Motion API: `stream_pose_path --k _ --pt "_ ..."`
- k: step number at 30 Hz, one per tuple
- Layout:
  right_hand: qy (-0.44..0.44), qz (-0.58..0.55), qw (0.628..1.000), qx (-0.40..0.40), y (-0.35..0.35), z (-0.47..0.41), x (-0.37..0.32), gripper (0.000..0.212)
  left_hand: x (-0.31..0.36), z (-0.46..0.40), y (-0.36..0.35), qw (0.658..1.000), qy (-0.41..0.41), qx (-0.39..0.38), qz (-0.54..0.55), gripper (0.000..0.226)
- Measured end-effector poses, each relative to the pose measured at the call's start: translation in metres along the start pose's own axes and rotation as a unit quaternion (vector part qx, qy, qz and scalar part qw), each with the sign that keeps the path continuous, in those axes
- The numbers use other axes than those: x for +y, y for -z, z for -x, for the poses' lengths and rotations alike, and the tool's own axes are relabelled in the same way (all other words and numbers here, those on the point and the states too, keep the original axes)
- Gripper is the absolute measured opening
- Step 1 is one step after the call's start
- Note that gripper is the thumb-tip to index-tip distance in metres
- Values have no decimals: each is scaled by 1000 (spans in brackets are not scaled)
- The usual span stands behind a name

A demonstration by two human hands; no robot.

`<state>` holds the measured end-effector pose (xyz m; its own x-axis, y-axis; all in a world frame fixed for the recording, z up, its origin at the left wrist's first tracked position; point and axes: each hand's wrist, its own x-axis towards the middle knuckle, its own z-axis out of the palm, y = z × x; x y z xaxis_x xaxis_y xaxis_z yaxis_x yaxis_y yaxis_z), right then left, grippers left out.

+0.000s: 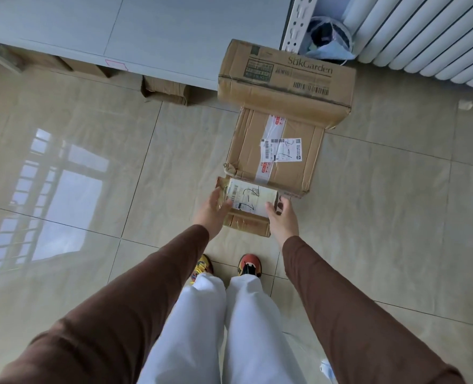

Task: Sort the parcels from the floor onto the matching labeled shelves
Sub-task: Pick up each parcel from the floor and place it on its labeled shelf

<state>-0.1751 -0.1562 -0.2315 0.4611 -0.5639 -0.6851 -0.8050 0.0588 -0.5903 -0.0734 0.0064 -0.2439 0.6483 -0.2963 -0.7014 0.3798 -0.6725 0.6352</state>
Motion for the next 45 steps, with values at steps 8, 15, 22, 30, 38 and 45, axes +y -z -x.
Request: stream_pose_path --k 8,15,22,30,38,45 --pt "8 -24 1000 -3 -10 1 -1 36 0 6 -11 999 -37 31 0 50" --pt "97 -29 995 -4 13 48 -94 46 66 54 47 989 -84 81 85 42" --pt "262 -59 963 -21 31 121 -269 53 179 116 167 947 -196 182 178 46" --pt "422 -148 892 -67 24 207 -428 63 290 201 303 861 -346 309 209 23" --pt "481 -232 826 -180 14 274 -501 83 340 273 379 789 -443 387 178 27" --pt "495 -281 785 -245 2 310 -525 55 346 311 410 760 -471 409 181 35"
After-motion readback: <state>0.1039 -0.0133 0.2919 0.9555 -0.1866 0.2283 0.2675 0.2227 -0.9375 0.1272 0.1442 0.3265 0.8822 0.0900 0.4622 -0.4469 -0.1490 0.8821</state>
